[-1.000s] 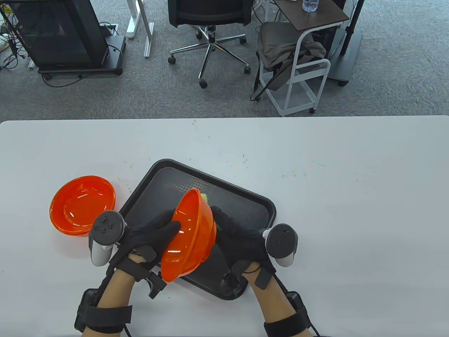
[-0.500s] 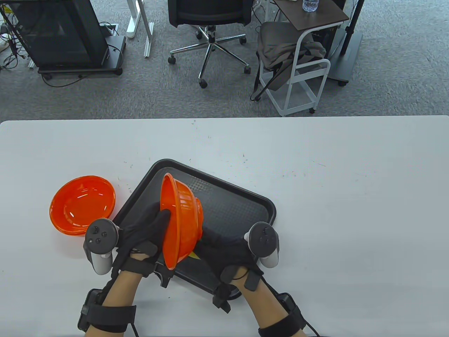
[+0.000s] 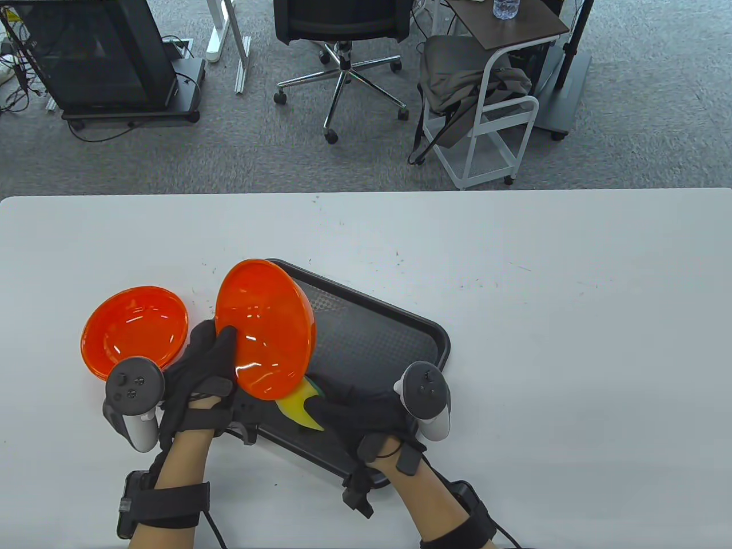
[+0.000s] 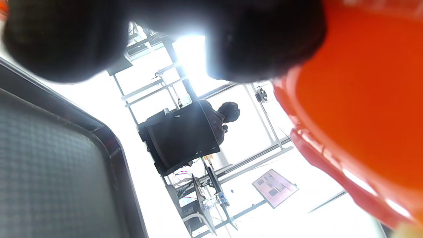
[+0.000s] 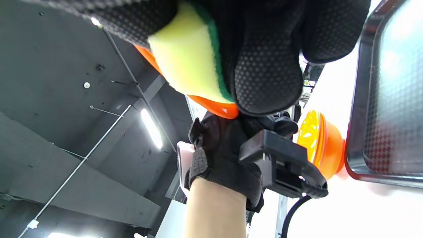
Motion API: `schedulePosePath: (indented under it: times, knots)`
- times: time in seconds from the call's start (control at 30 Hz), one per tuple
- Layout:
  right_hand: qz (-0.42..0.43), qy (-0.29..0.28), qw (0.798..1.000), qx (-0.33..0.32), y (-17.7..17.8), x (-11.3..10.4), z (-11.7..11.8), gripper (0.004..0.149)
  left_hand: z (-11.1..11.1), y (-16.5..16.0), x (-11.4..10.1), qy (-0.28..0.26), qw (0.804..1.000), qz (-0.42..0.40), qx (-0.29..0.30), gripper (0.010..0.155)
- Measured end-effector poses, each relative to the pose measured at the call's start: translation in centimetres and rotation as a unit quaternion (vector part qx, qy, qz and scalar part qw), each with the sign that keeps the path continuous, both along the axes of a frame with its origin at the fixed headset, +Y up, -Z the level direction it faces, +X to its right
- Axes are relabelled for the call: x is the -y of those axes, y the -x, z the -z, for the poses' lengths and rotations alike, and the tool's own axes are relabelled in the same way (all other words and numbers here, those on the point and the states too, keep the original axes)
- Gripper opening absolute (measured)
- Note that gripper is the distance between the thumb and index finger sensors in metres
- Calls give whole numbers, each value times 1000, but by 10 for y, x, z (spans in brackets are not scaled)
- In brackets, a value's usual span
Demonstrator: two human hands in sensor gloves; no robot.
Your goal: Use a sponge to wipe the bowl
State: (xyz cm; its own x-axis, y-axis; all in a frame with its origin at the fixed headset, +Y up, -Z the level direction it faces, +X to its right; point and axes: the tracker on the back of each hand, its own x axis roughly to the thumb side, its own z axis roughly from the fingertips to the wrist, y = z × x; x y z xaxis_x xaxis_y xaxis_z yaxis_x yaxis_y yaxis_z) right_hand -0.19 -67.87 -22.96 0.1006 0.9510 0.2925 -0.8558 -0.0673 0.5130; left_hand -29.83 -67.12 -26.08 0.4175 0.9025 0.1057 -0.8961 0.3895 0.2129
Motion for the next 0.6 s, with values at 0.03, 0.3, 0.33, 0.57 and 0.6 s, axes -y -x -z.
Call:
schedulePosePath:
  times: [0.03,0.3,0.33,0.57,0.6]
  knots:
    - [1,-4,1000,3,-1,-1,0,53,0,1,0,2,1000,2,-2,55]
    - [0,-33,998,45,-14,-5,3,53,2,11,0,18,999,24,-13,54]
    - [-3,-40,998,52,-15,-6,3,52,2,12,1,21,999,21,-13,54]
    - [-24,-91,987,131,-32,-10,5,51,5,11,2,40,997,58,12,54]
    - [-23,-96,985,145,-34,-10,6,51,7,9,3,42,997,60,29,54]
